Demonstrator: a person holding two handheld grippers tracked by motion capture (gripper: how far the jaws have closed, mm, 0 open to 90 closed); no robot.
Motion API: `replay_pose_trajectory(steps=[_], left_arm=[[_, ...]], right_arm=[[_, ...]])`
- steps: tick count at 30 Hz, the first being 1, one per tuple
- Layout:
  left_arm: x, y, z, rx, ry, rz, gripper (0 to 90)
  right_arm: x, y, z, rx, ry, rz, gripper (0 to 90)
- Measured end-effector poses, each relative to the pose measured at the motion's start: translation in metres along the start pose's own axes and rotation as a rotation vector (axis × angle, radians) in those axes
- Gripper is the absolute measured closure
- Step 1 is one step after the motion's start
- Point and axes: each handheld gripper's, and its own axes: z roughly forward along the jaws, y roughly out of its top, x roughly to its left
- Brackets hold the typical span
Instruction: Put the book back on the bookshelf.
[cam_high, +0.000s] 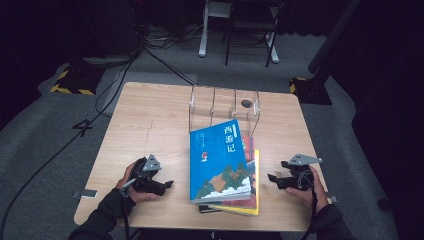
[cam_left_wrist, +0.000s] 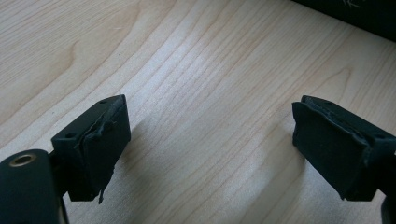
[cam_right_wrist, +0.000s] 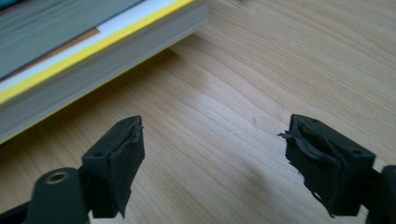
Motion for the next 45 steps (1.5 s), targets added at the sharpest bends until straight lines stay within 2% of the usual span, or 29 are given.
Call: replay_pose_trajectory(steps=[4,11,14,19,23,25,31,37,45], left_arm=[[-0.001,0.001,0.001,-0.001,-0.007,0.01,11.7],[-0.001,0.001,0.001,0.0,-0.007,0.006,11.6],[-0.001,0.001,0.001,0.003,-0.008,0.006,11.4],[-0.002,0.003,0.003,0.001,-0.012,0.01,11.2],[-0.001,0.006,0.006,0.001,-0.018,0.015,11.2],[-0.001,0.008,0.007,0.002,-0.019,0.017,11.2],[-0.002,0.014,0.013,0.001,-0.034,0.037,11.7],[-0.004,0.023,0.021,0.001,-0.039,0.043,11.7],[-0.006,0.032,0.03,0.001,-0.051,0.055,11.7]], right_arm=[[0.01,0.005,-0.002,0.001,0.008,-0.048,21.3],[0.022,0.016,-0.015,-0.05,0.026,-0.077,23.2],[0.03,0.023,-0.02,-0.038,0.019,-0.103,24.0],[0.038,0.034,-0.03,-0.064,0.057,-0.106,22.9],[0.047,0.045,-0.033,-0.058,0.059,-0.117,23.0],[0.05,0.049,-0.034,-0.066,0.08,-0.118,22.8],[0.057,0.064,-0.041,-0.088,0.103,-0.136,23.7],[0.064,0.077,-0.045,-0.11,0.108,-0.152,24.1],[0.077,0.094,-0.053,-0.139,0.158,-0.175,24.1]])
